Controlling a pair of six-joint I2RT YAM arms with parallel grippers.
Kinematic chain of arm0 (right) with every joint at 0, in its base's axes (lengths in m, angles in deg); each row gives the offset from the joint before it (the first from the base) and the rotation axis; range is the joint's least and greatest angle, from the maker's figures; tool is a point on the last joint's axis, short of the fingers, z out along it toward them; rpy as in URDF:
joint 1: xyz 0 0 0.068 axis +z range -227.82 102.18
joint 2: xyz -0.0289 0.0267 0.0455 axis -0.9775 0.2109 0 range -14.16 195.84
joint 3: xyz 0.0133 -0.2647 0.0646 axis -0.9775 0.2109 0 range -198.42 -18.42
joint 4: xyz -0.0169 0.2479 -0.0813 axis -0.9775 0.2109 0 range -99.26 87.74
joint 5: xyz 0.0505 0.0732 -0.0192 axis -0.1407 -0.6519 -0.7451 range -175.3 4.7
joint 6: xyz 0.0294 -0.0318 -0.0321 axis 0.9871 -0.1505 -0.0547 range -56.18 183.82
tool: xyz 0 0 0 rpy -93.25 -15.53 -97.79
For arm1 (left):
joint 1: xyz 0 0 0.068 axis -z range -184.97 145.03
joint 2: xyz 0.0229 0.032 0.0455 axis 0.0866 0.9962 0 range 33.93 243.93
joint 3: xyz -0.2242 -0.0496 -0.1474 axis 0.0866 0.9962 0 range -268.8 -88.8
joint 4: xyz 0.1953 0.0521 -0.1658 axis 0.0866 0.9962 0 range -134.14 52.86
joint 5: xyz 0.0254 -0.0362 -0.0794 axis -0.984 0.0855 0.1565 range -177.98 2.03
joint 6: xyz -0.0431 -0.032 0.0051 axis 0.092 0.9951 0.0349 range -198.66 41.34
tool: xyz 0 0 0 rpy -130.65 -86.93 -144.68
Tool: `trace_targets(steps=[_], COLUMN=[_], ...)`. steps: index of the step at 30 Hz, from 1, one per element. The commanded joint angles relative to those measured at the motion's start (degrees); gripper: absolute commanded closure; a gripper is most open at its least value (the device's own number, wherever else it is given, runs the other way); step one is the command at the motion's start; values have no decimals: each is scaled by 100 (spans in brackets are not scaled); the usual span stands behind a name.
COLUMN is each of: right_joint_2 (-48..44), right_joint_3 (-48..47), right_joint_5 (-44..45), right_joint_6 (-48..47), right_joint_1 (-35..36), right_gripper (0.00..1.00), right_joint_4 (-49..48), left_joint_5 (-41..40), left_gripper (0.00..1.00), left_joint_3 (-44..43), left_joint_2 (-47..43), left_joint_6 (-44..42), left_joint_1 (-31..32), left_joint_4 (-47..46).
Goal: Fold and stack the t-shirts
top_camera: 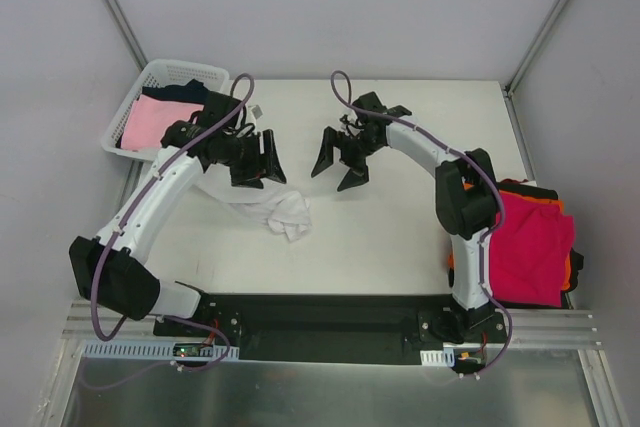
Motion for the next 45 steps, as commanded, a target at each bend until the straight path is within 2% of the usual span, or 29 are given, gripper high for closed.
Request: trace_targets(steps=[1,5,11,18,21,22,23,29,31,33,41,44,45], right_joint_2=[95,236,210,-72,-63,-72,-63,-169,-151,-151,-37,-10,16], right_joint_3=[103,103,243,305,393,419,446,639,709,753,850,807,789], right_joint_5=[-332,-482,-509,-298,-193,-149,-140,18,18,36,150,142,150], right_joint_6=[-66,-66,30,180,233,276,286,312,321,338,356,374,382], right_joint_1=[100,310,679,1031,1119,1128,1180,1339,1348,1365,1401,1427,1418], right_gripper=[2,5,5,7,15,23,26,31,41,46,57,69,76], right_joint_4=[-56,-100,-144,-144,-241,-319,-338,-399,-443,-487,-680,-698,-698], left_joint_5=[-2745,-3119,-3084,-3023,-2909,-2882,-2873,-2882,-2873,-2873,-2926,-2961,-2961], left_gripper=[39,40,40,41,41,40,40,40,40,40,39,37,38], left_joint_3=[-312,-58,320,531,741,803,874,1234,1287,1305,1437,1551,1595], left_joint_2=[356,418,444,427,348,313,243,14,-21,-65,-328,-425,-443], left_joint_6=[-38,164,331,375,454,472,481,454,454,472,411,393,393], left_joint_1=[-115,-484,-1363,-1496,-1496,-1496,-1496,-1504,-1496,-1496,-1504,-1513,-1513], left_joint_4=[959,1013,986,916,837,828,785,749,749,740,758,758,758])
